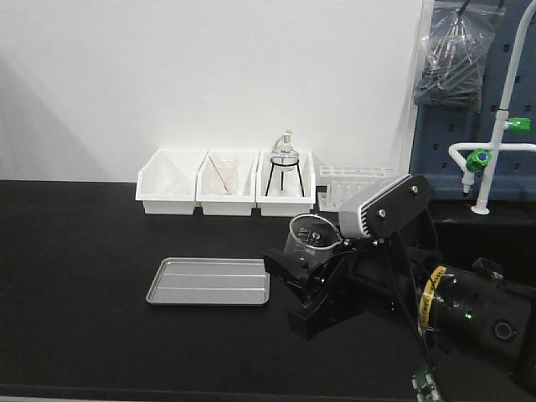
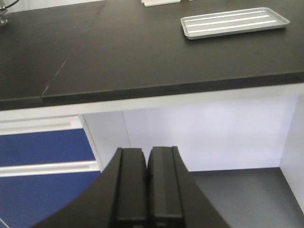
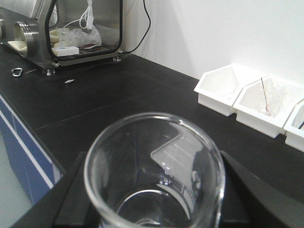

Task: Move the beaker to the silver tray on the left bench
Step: 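Carry the beaker with the right gripper toward the silver tray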

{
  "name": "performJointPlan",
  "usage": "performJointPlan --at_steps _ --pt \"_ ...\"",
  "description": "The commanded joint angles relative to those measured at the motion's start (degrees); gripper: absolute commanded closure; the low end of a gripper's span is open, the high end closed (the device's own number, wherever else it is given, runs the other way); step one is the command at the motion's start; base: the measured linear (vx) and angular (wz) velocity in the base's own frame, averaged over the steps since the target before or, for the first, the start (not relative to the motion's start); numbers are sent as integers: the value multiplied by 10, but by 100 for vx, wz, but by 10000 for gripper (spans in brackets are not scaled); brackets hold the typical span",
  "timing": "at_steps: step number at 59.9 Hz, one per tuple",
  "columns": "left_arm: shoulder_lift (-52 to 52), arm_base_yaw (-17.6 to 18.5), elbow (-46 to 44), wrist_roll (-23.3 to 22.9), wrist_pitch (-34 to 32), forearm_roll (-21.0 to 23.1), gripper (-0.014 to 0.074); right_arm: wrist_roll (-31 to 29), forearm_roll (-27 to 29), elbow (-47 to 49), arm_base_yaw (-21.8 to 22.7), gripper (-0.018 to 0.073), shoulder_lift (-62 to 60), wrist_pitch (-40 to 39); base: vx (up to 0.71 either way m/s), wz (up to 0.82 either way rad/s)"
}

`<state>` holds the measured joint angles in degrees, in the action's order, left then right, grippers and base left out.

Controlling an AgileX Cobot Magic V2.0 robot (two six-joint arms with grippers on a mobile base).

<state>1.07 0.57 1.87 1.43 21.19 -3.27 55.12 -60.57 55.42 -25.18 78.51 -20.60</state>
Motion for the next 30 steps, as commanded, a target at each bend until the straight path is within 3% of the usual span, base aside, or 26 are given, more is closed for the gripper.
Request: performJointPlan --at_steps 1,30 --pt "4 3 11 -1 -43 2 595 -2 13 18 1 571 -21 -23 32 8" --pt "4 3 11 -1 -43 2 595 -2 13 18 1 571 -21 -25 30 5"
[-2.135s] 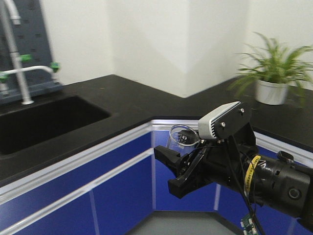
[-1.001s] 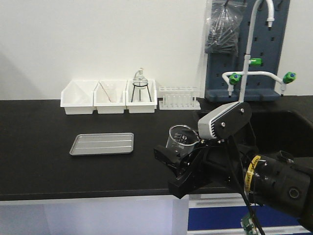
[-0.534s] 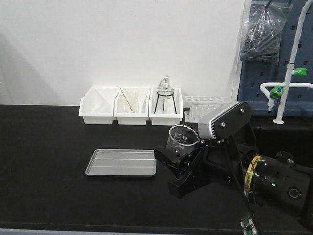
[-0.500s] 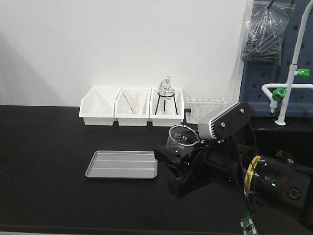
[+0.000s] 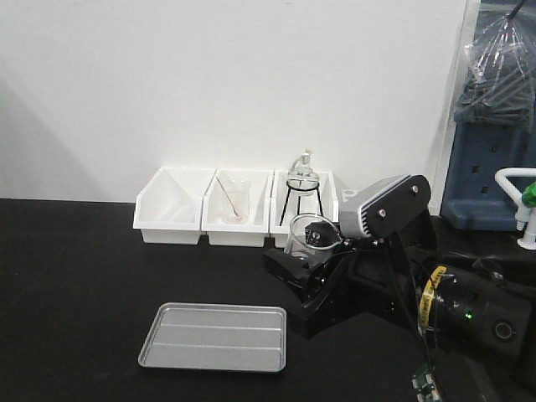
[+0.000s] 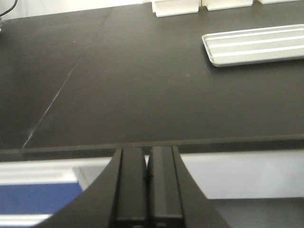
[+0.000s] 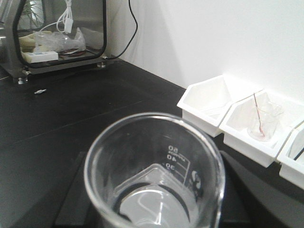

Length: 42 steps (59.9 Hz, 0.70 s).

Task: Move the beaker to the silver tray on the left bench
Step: 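Carry the beaker with the right gripper toward the silver tray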

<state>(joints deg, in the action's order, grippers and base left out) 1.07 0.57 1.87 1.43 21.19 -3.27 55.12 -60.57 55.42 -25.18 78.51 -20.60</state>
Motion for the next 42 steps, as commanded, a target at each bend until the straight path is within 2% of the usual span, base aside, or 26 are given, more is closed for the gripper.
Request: performJointPlan --at_steps 1,42 --pt "4 3 11 -1 -43 2 595 -2 13 18 1 571 -21 -25 27 1" --pt "4 3 11 -1 -43 2 595 -2 13 18 1 571 -21 -24 18 -2"
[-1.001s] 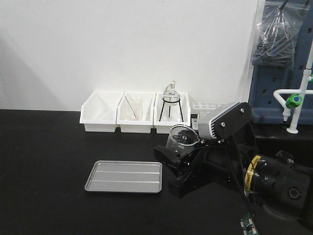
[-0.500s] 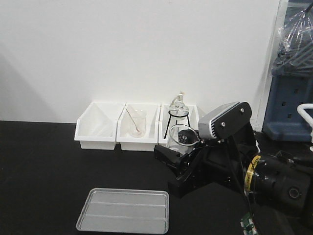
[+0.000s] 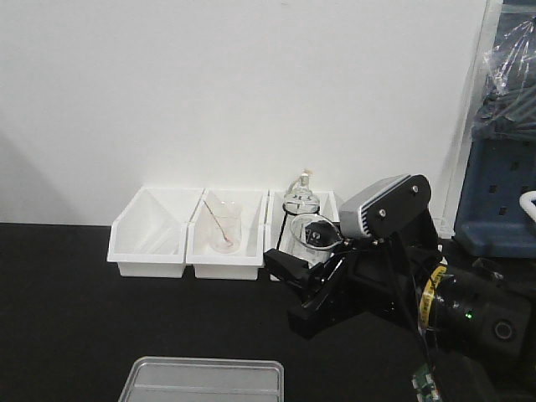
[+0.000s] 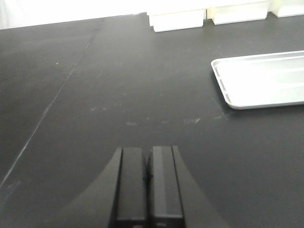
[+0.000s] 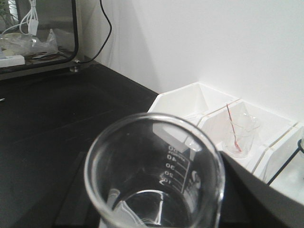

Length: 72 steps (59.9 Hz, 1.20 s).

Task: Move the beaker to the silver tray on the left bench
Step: 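Carry the beaker with the right gripper toward the silver tray, then lower the beaker onto the silver tray with the right gripper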

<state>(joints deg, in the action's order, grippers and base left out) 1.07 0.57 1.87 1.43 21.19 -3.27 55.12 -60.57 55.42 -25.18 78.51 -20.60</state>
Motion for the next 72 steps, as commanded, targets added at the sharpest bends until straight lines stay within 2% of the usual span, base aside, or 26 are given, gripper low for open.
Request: performJointPlan --at_steps 1,52,62,72 --pt "4 3 11 -1 -43 2 595 -2 13 18 1 571 -21 -24 8 -4" --pt "4 3 11 -1 -43 2 595 -5 14 20 1 571 -12 -38 2 -1" --pt "4 3 11 -1 -43 2 595 -14 12 36 1 571 64 -52 0 0" --pt "4 3 11 -1 -43 2 595 -26 12 98 1 571 166 -78 0 0"
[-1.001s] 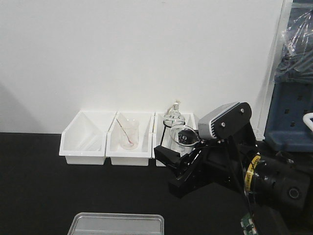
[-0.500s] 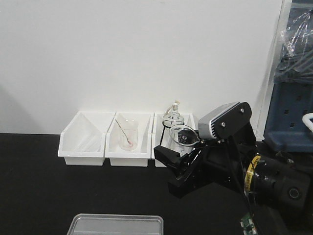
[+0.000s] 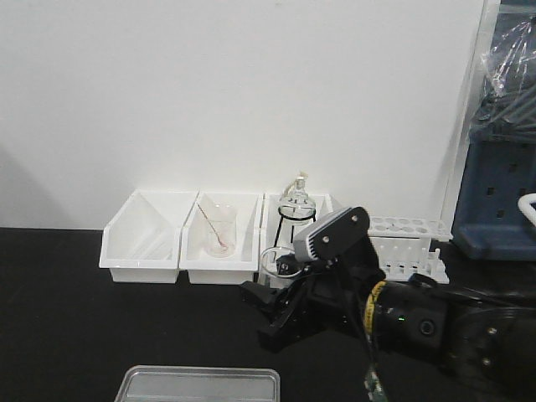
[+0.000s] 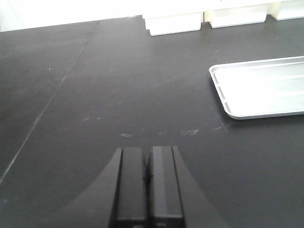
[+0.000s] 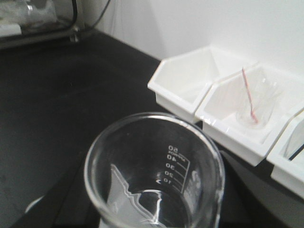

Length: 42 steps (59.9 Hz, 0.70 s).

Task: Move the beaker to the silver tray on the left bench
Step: 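Lower the beaker onto the silver tray with the right gripper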

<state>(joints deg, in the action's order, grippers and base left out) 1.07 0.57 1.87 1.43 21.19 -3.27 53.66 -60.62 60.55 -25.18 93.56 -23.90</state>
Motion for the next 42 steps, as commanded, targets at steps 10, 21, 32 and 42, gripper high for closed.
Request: performJointPlan --at_steps 10,21,32,42 --pt "4 3 11 -1 -43 2 595 -11 13 94 1 571 106 -85 0 0" --pt "4 3 11 -1 -43 2 595 -11 12 104 1 571 171 -132 0 0" --pt "4 3 11 -1 -43 2 595 -14 6 104 1 567 215 -142 0 0" --pt "4 3 11 -1 -43 2 595 -20 -16 104 -6 564 253 -140 0 0"
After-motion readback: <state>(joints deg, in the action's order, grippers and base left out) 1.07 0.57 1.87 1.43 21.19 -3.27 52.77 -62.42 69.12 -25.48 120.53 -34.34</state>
